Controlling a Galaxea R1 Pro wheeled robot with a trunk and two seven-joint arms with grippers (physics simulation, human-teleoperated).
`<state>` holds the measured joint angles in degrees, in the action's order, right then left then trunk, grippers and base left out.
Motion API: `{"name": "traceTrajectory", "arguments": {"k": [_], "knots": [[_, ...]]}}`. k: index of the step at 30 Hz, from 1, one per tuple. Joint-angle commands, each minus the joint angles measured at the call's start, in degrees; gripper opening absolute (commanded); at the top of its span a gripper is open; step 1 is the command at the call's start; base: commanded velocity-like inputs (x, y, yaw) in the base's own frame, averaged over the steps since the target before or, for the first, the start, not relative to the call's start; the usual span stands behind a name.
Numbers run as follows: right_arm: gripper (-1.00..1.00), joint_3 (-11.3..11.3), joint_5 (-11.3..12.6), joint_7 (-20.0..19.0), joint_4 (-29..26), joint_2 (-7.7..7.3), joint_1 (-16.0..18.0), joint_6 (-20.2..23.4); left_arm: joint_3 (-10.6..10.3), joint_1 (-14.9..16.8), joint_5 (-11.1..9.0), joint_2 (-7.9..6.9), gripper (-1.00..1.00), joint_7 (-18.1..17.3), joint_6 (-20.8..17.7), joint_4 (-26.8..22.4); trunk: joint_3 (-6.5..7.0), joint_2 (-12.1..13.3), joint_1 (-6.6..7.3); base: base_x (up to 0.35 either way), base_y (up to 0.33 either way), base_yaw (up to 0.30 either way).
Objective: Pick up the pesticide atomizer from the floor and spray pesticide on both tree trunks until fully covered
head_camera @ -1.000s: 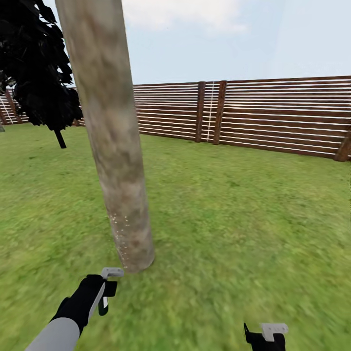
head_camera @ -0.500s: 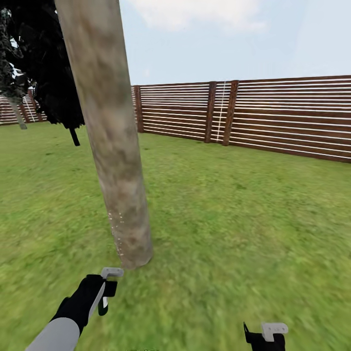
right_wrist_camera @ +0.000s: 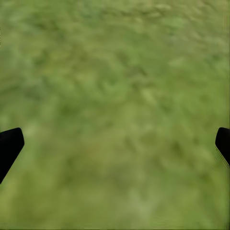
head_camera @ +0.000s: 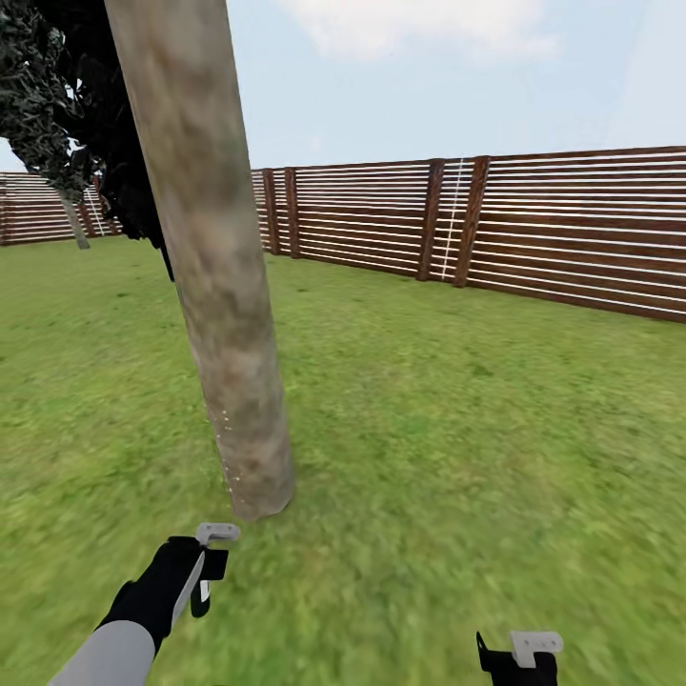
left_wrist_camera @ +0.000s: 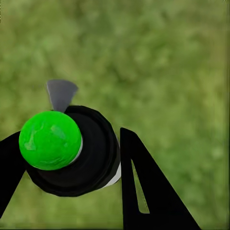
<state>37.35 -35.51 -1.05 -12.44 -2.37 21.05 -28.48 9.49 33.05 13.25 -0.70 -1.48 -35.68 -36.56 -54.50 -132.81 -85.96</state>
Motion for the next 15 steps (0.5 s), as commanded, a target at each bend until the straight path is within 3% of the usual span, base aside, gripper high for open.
{"name": "traceTrajectory", "arguments": {"k": [1,9,15], "knots": [[1.0,0.0,0.0,0.0,0.03,0.0,-0.01,0.0,0.0,0.0,0.02,0.0,-1.0,-0.01,0.0,0.0,0.0,0.0,0.0,0.092,-0.278,0.272],[1.0,0.0,0.0,-0.05,0.03,0.0,0.04,0.0,-0.08,0.0,0.02,0.0,-1.0,-0.01,0.0,0.0,0.0,0.0,0.0,0.13,-0.271,0.269],[1.0,0.0,0.0,-0.09,0.02,-0.12,-0.01,0.0,-0.09,0.0,0.02,0.0,-1.0,-0.01,0.0,0.0,0.0,0.0,0.0,0.036,-0.271,0.028]]}}
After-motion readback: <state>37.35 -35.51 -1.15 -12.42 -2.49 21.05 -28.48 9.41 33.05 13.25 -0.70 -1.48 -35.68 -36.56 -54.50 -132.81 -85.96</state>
